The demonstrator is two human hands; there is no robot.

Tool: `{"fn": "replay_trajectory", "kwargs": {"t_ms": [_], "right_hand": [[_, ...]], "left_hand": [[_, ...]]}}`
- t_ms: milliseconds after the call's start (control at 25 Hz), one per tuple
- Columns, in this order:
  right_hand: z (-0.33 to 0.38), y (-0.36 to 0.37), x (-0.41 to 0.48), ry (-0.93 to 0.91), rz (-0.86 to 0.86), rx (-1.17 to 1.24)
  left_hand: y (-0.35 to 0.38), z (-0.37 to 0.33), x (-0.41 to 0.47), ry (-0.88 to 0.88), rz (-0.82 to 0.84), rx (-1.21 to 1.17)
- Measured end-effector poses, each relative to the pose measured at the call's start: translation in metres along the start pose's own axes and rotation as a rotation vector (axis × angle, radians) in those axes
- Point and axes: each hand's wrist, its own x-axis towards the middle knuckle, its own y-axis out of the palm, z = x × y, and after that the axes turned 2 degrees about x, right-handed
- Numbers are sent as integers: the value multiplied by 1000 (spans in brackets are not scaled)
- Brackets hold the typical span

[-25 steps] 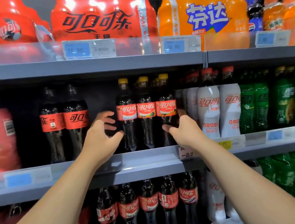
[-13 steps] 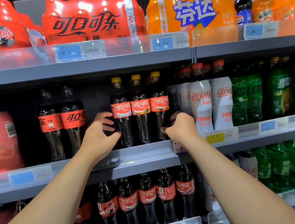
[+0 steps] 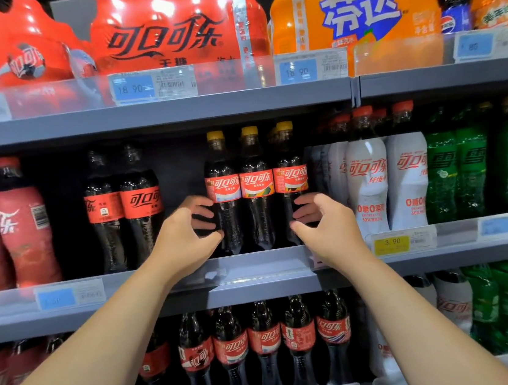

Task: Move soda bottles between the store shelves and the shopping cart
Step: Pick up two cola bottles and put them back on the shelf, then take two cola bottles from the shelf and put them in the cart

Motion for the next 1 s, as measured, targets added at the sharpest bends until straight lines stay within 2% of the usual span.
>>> {"fn": "replay_trajectory", "kwargs": {"t_ms": [80, 280, 400, 600, 800, 1000], "right_hand": [[1, -2, -3, -28, 13, 12], [14, -6, -23, -175, 50, 229], [24, -3, -36, -245, 110, 294], [47, 13, -70, -315, 232, 331], [66, 67, -135, -311, 404, 416], [64, 158, -233, -239, 574, 551]], "left_hand": [[-1, -3, -3, 13, -3, 1], [-4, -18, -21, 193, -84, -9], [-10, -22, -39, 243, -126, 1], [-37, 0, -105, 274, -92, 39], [-84, 69, -223, 35, -116, 63], [-127, 144, -365, -386, -111, 85]]}}
